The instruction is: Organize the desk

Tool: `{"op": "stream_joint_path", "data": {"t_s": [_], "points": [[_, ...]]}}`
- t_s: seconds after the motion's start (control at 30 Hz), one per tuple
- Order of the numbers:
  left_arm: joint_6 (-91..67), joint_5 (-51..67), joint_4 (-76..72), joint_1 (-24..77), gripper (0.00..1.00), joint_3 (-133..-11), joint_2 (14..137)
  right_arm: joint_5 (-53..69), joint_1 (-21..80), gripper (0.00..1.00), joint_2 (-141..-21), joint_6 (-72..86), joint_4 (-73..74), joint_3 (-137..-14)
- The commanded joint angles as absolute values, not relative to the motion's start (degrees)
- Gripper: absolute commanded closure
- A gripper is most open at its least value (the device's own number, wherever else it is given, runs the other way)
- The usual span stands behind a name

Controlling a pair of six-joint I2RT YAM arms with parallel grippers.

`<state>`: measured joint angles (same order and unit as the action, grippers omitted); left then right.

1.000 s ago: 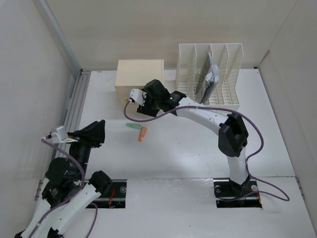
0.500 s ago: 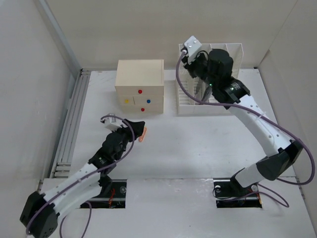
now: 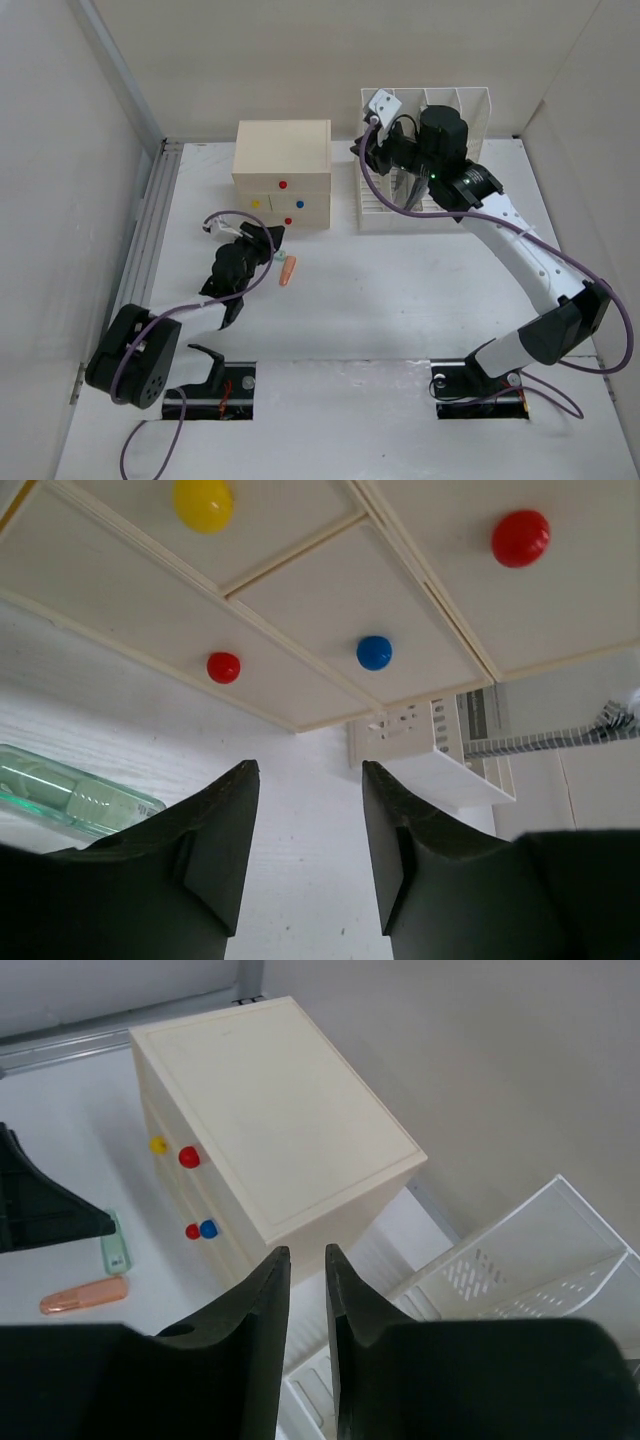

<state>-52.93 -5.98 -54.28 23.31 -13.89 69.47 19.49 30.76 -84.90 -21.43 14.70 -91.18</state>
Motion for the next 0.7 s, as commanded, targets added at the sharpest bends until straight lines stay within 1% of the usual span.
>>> {"op": "stream_joint_path", "data": {"t_s": [0.0,0.03,0.13,0.27,0.5,0.67], "points": [[-53.6,-1.7,-63.9,20.8,0.59,-15.7,73.0,22.6,31.0,0.75,-84.2,-19.5,11.6,-91.4],[-54.1,0.0,-64.9,20.3,0.62,-16.5,74.4,22.6,31.0,0.75,-84.2,-19.5,11.6,-91.4],[-54.7,2.8,-66.8,19.0,0.62,-18.1,80.1,22.6,31.0,0.75,-83.7,-18.9,10.6,-90.8],[-56.8,3.4,-72.2,17.8,0.62,-19.3,87.5,23.1,30.5,0.75,-83.7,-18.4,10.5,-90.8],[-57.3,3.4,-73.5,17.8,0.62,-24.9,94.8,23.6,30.5,0.75,-83.7,-18.4,10.5,-90.8],[-56.7,1.3,-69.9,18.3,0.62,-28.8,97.7,23.6,30.5,0.75,-83.7,-18.4,10.5,-90.8]]}}
